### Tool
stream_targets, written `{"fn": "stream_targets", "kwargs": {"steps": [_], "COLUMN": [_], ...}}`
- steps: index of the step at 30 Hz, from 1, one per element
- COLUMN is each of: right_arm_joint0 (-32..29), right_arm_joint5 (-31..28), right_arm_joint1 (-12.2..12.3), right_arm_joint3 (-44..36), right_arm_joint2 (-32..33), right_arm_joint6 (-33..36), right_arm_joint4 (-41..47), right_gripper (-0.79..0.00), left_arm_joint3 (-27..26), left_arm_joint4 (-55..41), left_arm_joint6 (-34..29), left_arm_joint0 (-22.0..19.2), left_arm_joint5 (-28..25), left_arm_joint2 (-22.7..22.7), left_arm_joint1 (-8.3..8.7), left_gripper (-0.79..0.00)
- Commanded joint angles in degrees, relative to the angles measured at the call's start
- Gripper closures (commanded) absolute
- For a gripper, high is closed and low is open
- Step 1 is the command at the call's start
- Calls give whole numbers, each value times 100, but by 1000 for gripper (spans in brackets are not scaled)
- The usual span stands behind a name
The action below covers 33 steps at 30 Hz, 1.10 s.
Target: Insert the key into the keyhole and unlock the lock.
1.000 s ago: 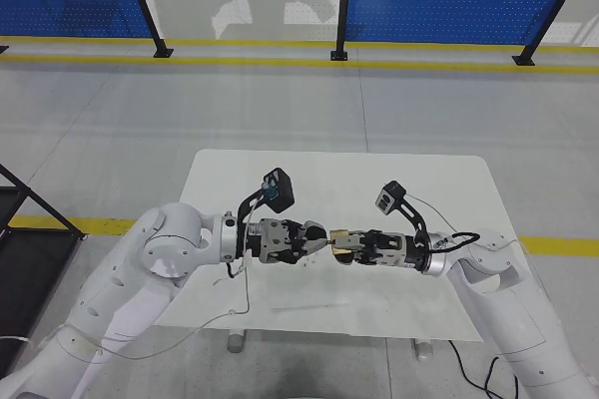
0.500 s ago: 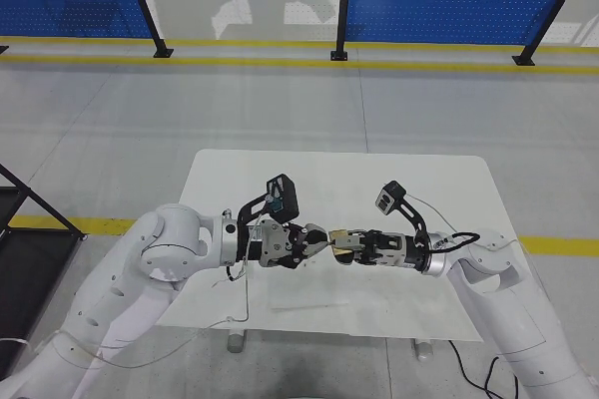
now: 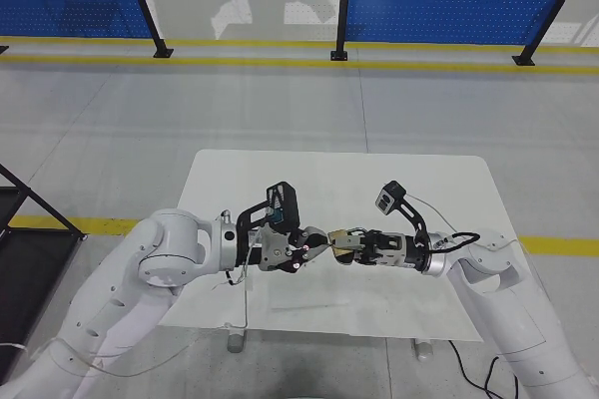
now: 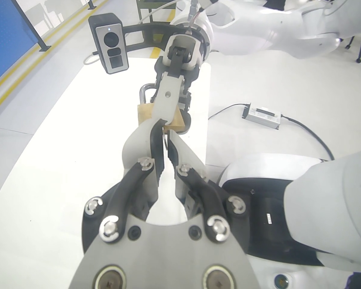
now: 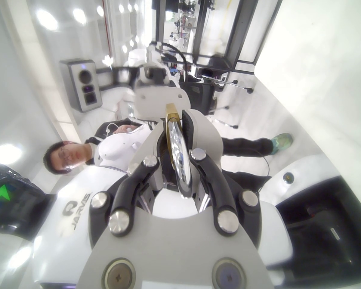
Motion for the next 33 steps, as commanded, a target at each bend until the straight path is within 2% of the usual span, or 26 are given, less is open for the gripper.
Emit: {"fn": "stream_targets", "kwargs": {"steps": [1,2,8,19,22,30,33], "right_arm_joint0": [0,0,0,0,0,-7,114], "right_arm_joint5": [0,0,0,0,0,-4,134], "right_arm_joint1": [0,0,0,0,0,-1,30], "right_arm_joint3": [0,0,0,0,0,-8,-34], "right_arm_joint2": [0,0,0,0,0,2,-177], "right_arm_joint6": [0,0,0,0,0,-38,-217], "right_arm_joint4": [0,0,0,0,0,-5,-1161], "right_gripper": [0,0,0,0,0,0,0], "left_arm_joint3": [-23,-35,-87,-253,-242,-242,-242], "left_arm_joint4": [-3,-24,-110,-687,-1175,-1175,-1175], "left_arm_joint6": [-65,-68,-171,-782,-984,-984,-984], "left_arm_joint0": [25,32,177,1134,1407,1407,1407], "left_arm_joint5": [45,58,53,-201,-156,-156,-156], "left_arm_joint2": [-13,-33,-440,-2193,-2468,-2468,-2468], "left_arm_joint1": [8,11,83,357,403,403,403], "left_gripper": [-369,-785,-785,-785,-785,-785,-785]}}
